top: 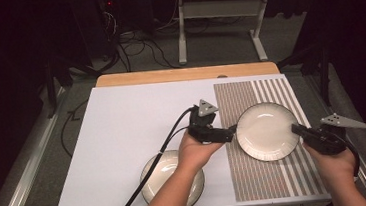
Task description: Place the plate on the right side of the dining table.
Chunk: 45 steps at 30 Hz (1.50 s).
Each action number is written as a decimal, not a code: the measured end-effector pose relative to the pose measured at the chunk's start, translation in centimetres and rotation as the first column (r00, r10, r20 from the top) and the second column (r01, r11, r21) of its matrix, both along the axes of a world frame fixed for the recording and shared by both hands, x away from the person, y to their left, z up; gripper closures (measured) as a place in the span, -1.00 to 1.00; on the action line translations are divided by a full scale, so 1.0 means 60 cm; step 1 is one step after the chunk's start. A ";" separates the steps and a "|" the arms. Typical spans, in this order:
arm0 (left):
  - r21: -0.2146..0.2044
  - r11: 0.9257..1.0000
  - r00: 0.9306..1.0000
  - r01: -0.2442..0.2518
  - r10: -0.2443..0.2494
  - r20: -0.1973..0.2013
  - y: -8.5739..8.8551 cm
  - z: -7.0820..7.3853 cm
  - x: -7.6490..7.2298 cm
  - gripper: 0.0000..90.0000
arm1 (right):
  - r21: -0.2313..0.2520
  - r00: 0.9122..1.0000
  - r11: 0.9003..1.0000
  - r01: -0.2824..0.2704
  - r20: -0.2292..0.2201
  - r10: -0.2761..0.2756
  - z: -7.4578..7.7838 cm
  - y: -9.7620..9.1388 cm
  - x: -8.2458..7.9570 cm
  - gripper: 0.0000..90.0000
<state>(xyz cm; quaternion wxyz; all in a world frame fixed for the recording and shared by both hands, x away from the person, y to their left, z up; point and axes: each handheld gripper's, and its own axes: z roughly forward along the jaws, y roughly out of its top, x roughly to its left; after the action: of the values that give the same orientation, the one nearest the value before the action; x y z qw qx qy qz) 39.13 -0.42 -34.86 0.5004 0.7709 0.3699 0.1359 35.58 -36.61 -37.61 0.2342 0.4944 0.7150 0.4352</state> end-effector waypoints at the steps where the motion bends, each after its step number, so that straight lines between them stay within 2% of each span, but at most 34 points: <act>1: 0.000 1.000 1.000 0.000 0.000 0.000 0.000 0.000 0.000 -0.93 | 0.000 1.000 1.000 0.000 0.000 0.000 0.000 0.000 0.000 0.93; 3: 0.012 1.000 0.999 -0.024 0.023 0.038 0.025 0.008 -0.012 -0.99 | -0.009 1.000 1.000 -0.002 -0.002 0.002 0.001 0.001 0.002 0.93; 6: 0.003 0.999 0.997 -0.044 0.044 0.070 0.056 0.013 -0.025 -1.00 | -0.013 1.000 1.000 0.004 -0.007 -0.004 0.001 0.002 0.004 0.93; 7: 0.003 0.999 0.997 -0.044 0.044 0.070 0.056 0.013 -0.025 -1.00 | -0.013 1.000 1.000 0.004 -0.007 -0.004 0.001 0.002 0.004 0.93; 8: -0.015 0.999 0.996 -0.051 0.052 0.075 0.078 0.015 -0.032 -1.00 | -0.016 1.000 1.000 0.007 -0.008 -0.007 0.001 0.002 0.005 0.93; 9: -0.015 0.999 0.996 -0.051 0.052 0.075 0.078 0.015 -0.032 -1.00 | -0.016 1.000 1.000 0.007 -0.008 -0.007 0.001 0.002 0.005 0.93; 10: -0.012 0.998 0.994 -0.064 0.065 0.090 0.104 0.018 -0.039 -1.00 | -0.017 1.000 1.000 0.010 -0.013 -0.011 0.001 0.003 0.006 0.93; 12: -0.018 0.997 0.992 -0.079 0.080 0.100 0.130 0.019 -0.047 -1.00 | -0.012 1.000 1.000 0.015 -0.016 -0.015 0.001 0.004 0.007 0.93; 13: -0.018 0.997 0.992 -0.079 0.080 0.100 0.130 0.019 -0.047 -1.00 | -0.012 1.000 1.000 0.015 -0.016 -0.015 0.001 0.004 0.007 0.93; 14: -0.029 0.995 0.990 -0.093 0.095 0.108 0.157 0.020 -0.055 -1.00 | -0.016 1.000 1.000 0.013 -0.017 -0.013 0.001 0.004 0.008 0.92; 15: -0.029 0.995 0.990 -0.093 0.095 0.108 0.157 0.020 -0.055 -1.00 | -0.016 1.000 1.000 0.013 -0.017 -0.013 0.001 0.004 0.008 0.92; 16: -0.028 0.993 0.986 -0.111 0.114 0.123 0.184 0.018 -0.065 -1.00 | -0.014 1.000 1.000 0.017 -0.022 -0.017 0.001 0.004 0.010 0.92; 17: -0.029 0.992 0.984 -0.122 0.125 0.129 0.199 0.017 -0.070 -1.00 | -0.016 1.000 1.000 0.017 -0.023 -0.017 0.000 0.004 0.011 0.92; 20: -0.035 0.988 0.980 -0.151 0.155 0.128 0.242 0.007 -0.086 -1.00 | -0.013 0.999 1.000 0.027 -0.032 -0.027 -0.001 0.004 0.013 0.92; 21: -0.035 0.988 0.980 -0.151 0.155 0.128 0.242 0.007 -0.086 -1.00 | -0.013 0.999 1.000 0.027 -0.032 -0.027 -0.001 0.004 0.013 0.92; 22: -0.041 0.984 0.976 -0.172 0.176 0.126 0.269 -0.001 -0.096 -1.00 | -0.004 0.999 0.999 0.034 -0.038 -0.034 -0.002 0.005 0.015 0.92; 23: -0.041 0.984 0.976 -0.172 0.176 0.126 0.269 -0.001 -0.096 -1.00 | -0.004 0.999 0.999 0.034 -0.038 -0.034 -0.002 0.005 0.015 0.92; 24: -0.044 0.981 0.974 -0.188 0.192 0.123 0.293 -0.008 -0.107 -1.00 | -0.011 0.998 0.999 0.037 -0.040 -0.037 -0.002 0.005 0.017 0.91; 25: -0.044 0.981 0.974 -0.188 0.192 0.123 0.293 -0.008 -0.107 -1.00 | -0.013 0.998 0.999 0.039 -0.041 -0.040 -0.003 0.005 0.018 0.91; 26: -0.055 0.978 0.970 -0.201 0.206 0.127 0.315 -0.014 -0.118 -1.00 | -0.010 0.998 0.999 0.043 -0.047 -0.044 -0.004 0.005 0.019 0.91; 30: -0.073 0.972 0.966 -0.225 0.233 0.115 0.354 -0.028 -0.138 -1.00 | -0.016 0.996 0.998 0.059 -0.066 -0.060 -0.010 0.003 0.026 0.89; 34: -0.066 0.970 0.964 -0.234 0.240 0.117 0.373 -0.036 -0.150 -1.00 | -0.009 0.994 0.997 0.074 -0.080 -0.075 -0.015 0.002 0.034 0.88; 37: -0.071 0.965 0.960 -0.251 0.258 0.107 0.391 -0.048 -0.157 -1.00 | -0.001 0.992 0.996 0.089 -0.095 -0.089 -0.018 0.002 0.039 0.88; 39: -0.074 0.960 0.956 -0.271 0.278 0.096 0.403 -0.053 -0.157 -1.00 | 0.003 0.991 0.995 0.095 -0.096 -0.094 -0.018 0.004 0.042 0.88; 43: -0.076 0.959 0.956 -0.273 0.279 0.085 0.410 -0.063 -0.153 -1.00 | 0.007 0.988 0.994 0.111 -0.106 -0.109 -0.022 0.005 0.049 0.87; 45: -0.082 0.956 0.954 -0.282 0.289 0.082 0.413 -0.064 -0.152 -1.00 | 0.017 0.986 0.992 0.122 -0.120 -0.119 -0.025 0.003 0.053 0.86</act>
<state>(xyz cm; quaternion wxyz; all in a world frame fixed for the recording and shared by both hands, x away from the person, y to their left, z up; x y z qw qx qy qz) 30.00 24.39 -38.72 0.5186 0.6843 0.4583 0.2295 38.73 -36.42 -39.12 0.2113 0.5644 0.6912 0.3988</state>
